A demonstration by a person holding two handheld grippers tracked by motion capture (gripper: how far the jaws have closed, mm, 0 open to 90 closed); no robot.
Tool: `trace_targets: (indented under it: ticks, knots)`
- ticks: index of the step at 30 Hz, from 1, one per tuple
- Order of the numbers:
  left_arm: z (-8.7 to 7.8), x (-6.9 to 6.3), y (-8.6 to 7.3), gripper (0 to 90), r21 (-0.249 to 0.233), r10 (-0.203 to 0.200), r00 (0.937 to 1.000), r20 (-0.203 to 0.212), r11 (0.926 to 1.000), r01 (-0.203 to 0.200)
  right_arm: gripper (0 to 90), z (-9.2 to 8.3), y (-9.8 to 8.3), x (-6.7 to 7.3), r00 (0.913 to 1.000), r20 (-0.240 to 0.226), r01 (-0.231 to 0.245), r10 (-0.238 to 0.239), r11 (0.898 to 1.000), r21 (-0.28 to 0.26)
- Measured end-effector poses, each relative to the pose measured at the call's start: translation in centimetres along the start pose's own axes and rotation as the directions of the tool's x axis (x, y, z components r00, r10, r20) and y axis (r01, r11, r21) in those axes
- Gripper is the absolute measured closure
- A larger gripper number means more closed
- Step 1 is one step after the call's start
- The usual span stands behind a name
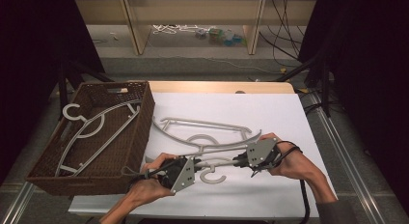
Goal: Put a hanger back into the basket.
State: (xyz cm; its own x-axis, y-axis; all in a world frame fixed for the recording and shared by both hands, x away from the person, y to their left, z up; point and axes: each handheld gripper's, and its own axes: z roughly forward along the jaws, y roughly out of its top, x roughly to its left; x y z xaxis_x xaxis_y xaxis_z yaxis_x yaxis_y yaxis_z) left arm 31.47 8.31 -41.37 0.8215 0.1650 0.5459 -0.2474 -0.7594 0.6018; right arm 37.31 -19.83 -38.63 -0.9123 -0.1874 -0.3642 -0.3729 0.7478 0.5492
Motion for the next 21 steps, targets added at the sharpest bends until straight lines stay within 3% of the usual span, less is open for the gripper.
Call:
trace_targets:
  ticks: [3, 6, 7, 10, 11, 13, 15, 16, 17, 18, 19, 20, 21]
  knots:
    - [-0.2, 0.1, 0.2, 78.5, -0.016, -0.023, 0.9996, 0.014, 0.9996, 0.023, 79.1, -0.4, -0.1, -0.1, 0.9997, 0.012, -0.021, 0.021, 0.999, -0.024]
    - [-0.5, 0.4, 0.2, 79.1, -0.04, -0.095, 0.9948, 0.035, 0.9945, 0.097, 75.7, -0.8, -0.1, -0.2, 0.9951, 0.068, -0.07, 0.072, 0.997, -0.036]
    - [-0.6, 0.4, 0.3, 79.2, -0.057, -0.146, 0.9879, 0.052, 0.9872, 0.149, 75.3, -0.9, -0.1, -0.3, 0.9941, 0.066, -0.084, 0.086, 0.996, -0.041]
    - [-0.9, 0.9, 0.2, 79.3, -0.063, -0.221, 0.9726, 0.072, 0.9722, 0.226, 67.6, -1.3, 0.0, -0.4, 0.9821, 0.1, -0.153, 0.16, 0.986, -0.072]
    - [-1.0, 1.1, 0.1, 79.3, -0.065, -0.272, 0.9587, 0.082, 0.9585, 0.278, 63.3, -1.5, 0.1, -0.4, 0.9749, 0.113, -0.182, 0.192, 0.979, -0.094]
    - [-1.1, 1.5, -0.3, 79.3, -0.07, -0.335, 0.9375, 0.096, 0.9373, 0.342, 53.4, -1.8, 0.2, -0.6, 0.9499, 0.151, -0.253, 0.274, 0.957, -0.141]
    - [-1.1, 1.8, -0.7, 79.3, -0.072, -0.405, 0.9085, 0.103, 0.908, 0.413, 45.0, -2.2, 0.2, -0.8, 0.9266, 0.178, -0.302, 0.331, 0.937, -0.173]
    - [-1.3, 2.0, -0.8, 79.3, -0.062, -0.425, 0.8991, 0.106, 0.8997, 0.432, 40.7, -2.5, 0.2, -0.9, 0.9069, 0.206, -0.329, 0.368, 0.923, -0.2]
    - [-1.3, 2.3, -1.2, 79.3, -0.074, -0.475, 0.8727, 0.113, 0.872, 0.484, 38.0, -2.6, 0.2, -1.0, 0.896, 0.211, -0.347, 0.391, 0.913, -0.216]
    - [-1.4, 2.6, -1.4, 79.2, -0.071, -0.494, 0.8619, 0.114, 0.8613, 0.503, 33.5, -2.8, 0.2, -1.0, 0.878, 0.228, -0.369, 0.421, 0.899, -0.238]
    - [-1.6, 2.8, -1.6, 79.3, -0.077, -0.523, 0.8439, 0.119, 0.8424, 0.533, 31.4, -2.9, 0.2, -1.0, 0.8645, 0.24, -0.386, 0.442, 0.889, -0.245]
    - [-1.6, 2.9, -1.8, 79.3, -0.085, -0.533, 0.8375, 0.121, 0.835, 0.544, 29.6, -2.9, 0.3, -1.0, 0.8496, 0.253, -0.402, 0.463, 0.879, -0.257]
    - [-1.7, 3.0, -1.9, 79.3, -0.087, -0.55, 0.8256, 0.124, 0.8228, 0.562, 28.5, -3.0, 0.3, -1.0, 0.8406, 0.261, -0.41, 0.475, 0.873, -0.265]
